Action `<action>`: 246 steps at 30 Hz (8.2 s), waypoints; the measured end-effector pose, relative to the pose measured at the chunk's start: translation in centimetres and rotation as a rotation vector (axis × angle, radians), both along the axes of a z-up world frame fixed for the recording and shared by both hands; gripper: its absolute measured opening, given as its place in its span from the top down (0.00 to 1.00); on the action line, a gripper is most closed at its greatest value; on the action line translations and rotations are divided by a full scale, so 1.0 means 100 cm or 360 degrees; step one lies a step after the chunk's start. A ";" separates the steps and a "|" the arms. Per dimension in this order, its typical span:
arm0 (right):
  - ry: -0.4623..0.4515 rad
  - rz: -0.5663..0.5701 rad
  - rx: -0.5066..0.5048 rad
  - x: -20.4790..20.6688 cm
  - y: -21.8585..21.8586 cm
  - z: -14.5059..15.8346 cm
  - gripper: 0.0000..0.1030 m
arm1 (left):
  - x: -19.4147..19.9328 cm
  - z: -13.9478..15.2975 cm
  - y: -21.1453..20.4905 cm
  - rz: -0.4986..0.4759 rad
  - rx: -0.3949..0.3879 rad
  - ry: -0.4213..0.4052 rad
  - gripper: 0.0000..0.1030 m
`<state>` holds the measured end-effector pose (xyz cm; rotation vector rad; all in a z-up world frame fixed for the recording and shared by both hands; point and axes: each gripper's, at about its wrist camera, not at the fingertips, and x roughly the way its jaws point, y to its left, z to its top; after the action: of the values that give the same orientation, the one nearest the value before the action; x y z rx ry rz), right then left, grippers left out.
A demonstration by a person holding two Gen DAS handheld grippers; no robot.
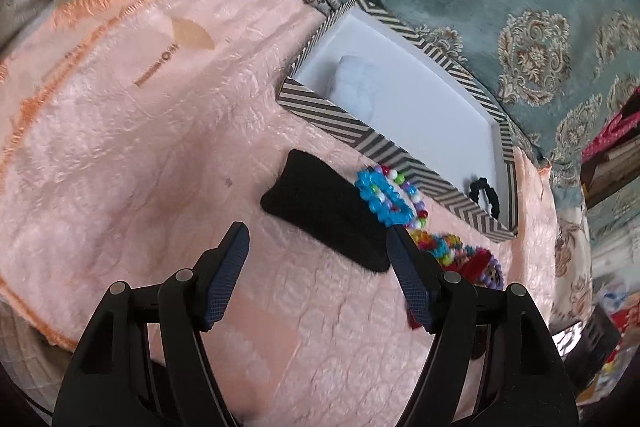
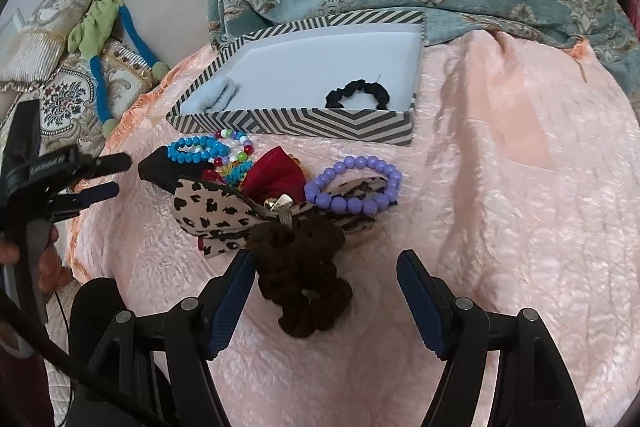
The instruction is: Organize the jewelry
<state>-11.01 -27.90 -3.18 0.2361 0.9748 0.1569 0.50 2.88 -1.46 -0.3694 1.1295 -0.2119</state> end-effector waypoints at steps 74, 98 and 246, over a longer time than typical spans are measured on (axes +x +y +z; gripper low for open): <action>-0.0225 -0.0130 0.0096 0.189 -0.048 0.026 0.86 | 0.139 0.005 -0.099 -0.0299 0.0224 -0.0155 0.89; -0.0239 -0.0098 0.0035 0.128 -0.032 0.042 0.52 | 0.075 0.024 -0.098 -0.0323 0.0363 -0.0297 0.43; -0.0309 0.0113 -0.0193 0.016 -0.027 0.061 0.92 | -0.044 0.053 -0.131 -0.0960 0.0343 -0.0464 0.85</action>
<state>-9.39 -30.56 2.97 0.0734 0.7968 0.1814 -3.93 -10.18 3.85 0.2009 0.9368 -0.6462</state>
